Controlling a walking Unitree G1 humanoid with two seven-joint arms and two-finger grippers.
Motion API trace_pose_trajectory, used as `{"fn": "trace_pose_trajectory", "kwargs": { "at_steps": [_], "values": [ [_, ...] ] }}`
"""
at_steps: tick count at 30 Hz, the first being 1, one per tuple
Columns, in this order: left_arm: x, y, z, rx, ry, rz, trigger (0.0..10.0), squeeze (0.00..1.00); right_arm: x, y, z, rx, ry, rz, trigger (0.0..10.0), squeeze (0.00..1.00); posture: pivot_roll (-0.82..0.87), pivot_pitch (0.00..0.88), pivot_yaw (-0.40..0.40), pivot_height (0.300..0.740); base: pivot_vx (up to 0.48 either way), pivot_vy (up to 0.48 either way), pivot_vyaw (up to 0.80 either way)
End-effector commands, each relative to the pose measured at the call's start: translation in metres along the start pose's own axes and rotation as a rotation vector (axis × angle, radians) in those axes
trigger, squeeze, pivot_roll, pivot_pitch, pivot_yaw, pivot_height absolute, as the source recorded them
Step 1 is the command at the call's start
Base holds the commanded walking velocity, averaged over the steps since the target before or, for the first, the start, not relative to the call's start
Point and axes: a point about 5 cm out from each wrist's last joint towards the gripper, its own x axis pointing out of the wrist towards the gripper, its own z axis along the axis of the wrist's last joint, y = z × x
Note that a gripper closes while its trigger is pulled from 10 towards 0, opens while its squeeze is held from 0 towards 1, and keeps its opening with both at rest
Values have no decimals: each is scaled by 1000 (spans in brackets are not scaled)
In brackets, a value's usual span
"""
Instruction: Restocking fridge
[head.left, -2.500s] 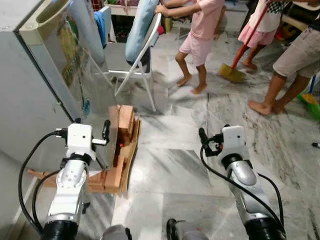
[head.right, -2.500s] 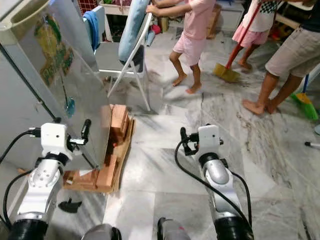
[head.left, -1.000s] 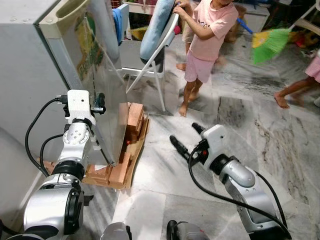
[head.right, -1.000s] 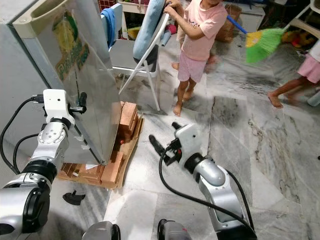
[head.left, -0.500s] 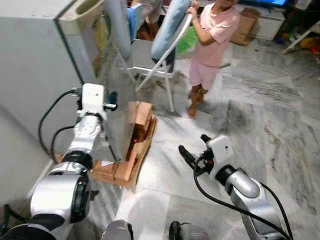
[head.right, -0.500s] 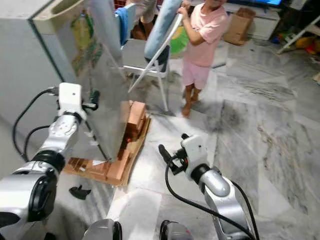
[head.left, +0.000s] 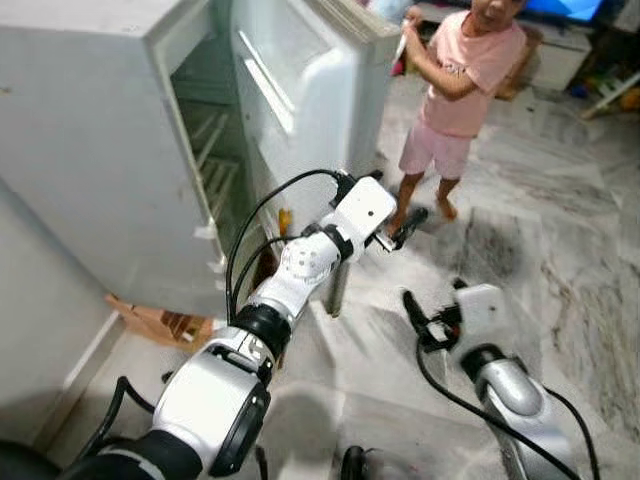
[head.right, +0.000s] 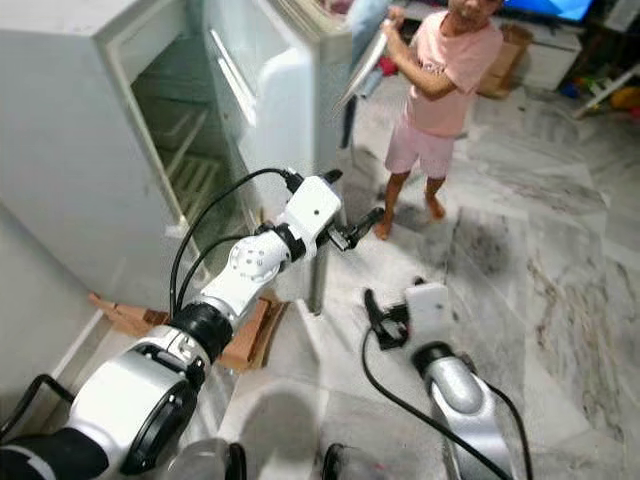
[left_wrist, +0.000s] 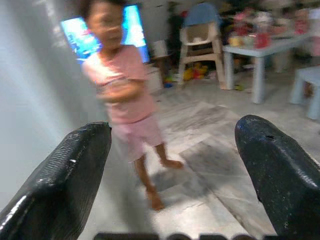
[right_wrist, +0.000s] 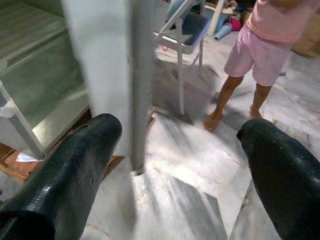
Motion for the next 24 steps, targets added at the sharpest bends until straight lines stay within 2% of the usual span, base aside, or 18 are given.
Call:
{"fn": "trace_pose_trajectory", "kwargs": {
  "at_steps": [1, 3, 4, 5, 6, 7, 8, 9, 15, 16, 17, 18, 21, 22, 23, 24],
  "values": [
    [2, 11, 6, -77, -29, 100, 10000, 0, 0, 7, 3, 17, -35, 24, 10000, 0, 41, 56, -7, 740, 0, 0, 0],
    [-3, 27, 5, -82, -31, 146, 10000, 0, 1, 7, 3, 17, -42, 26, 10000, 0, 50, 56, -6, 740, 0, 0, 0],
    [-3, 27, 5, -82, -31, 146, 10000, 0, 1, 7, 3, 17, -42, 26, 10000, 0, 50, 56, -6, 740, 0, 0, 0],
    [-8, 38, 4, -87, -30, 178, 10000, 0, 1, 8, 4, 16, -50, 31, 10000, 0, 55, 57, -6, 740, 0, -349, 0],
    [-19, 55, -1, -77, -26, 232, 10000, 0, 1, 8, 4, 11, -65, 35, 10000, 0, 60, 57, -7, 740, 0, -424, 0],
    [-25, 62, -5, -66, -15, 257, 10000, 0, 1, 8, 4, 9, -69, 32, 10000, 0, 61, 56, -8, 740, 0, -420, 0],
    [-25, 62, -5, -66, -15, 257, 10000, 0, 1, 8, 4, 9, -69, 32, 10000, 0, 61, 56, -8, 740, 0, -420, 0],
    [-40, 72, -13, -52, 1, 297, 10000, 0, 0, 8, 3, 9, -68, 21, 10000, 0, 64, 57, -11, 740, 0, -424, -800],
    [-81, 76, -42, -51, 51, 379, 10000, 0, -1, 10, 7, 15, -90, 2, 10000, 0, 62, 55, 3, 740, 0, -418, -800],
    [-81, 76, -42, -51, 51, 379, 10000, 0, -1, 10, 7, 15, -90, 2, 10000, 0, 62, 55, 3, 740, 0, -416, -800],
    [-101, 77, -53, -70, 79, 432, 10000, 0, 3, 12, 11, 16, -107, -2, 10000, 0, 58, 54, 7, 740, 289, -379, -800],
    [-114, 76, -59, -77, 98, 461, 10000, 0, 6, 13, 15, 19, -117, -10, 10000, 0, 60, 53, 9, 740, 300, -371, -800],
    [-138, 74, -68, -87, 136, 524, 10000, 0, 16, 13, 23, 29, -137, -29, 10000, 0, 64, 54, 7, 740, 320, -352, -800],
    [-138, 74, -68, -87, 136, 524, 10000, 0, 16, 13, 23, 29, -137, -29, 10000, 0, 64, 54, 7, 740, 360, -315, -800],
    [-150, 73, -72, -77, 159, 549, 10000, 0, 21, 13, 28, 31, -148, -30, 10000, 0, 82, 55, -1, 740, 412, -240, -481],
    [-155, 73, -74, -66, 174, 563, 10000, 0, 23, 14, 30, 31, -153, -27, 10000, 0, 88, 55, -3, 740, 428, 0, 0]
  ]
}}
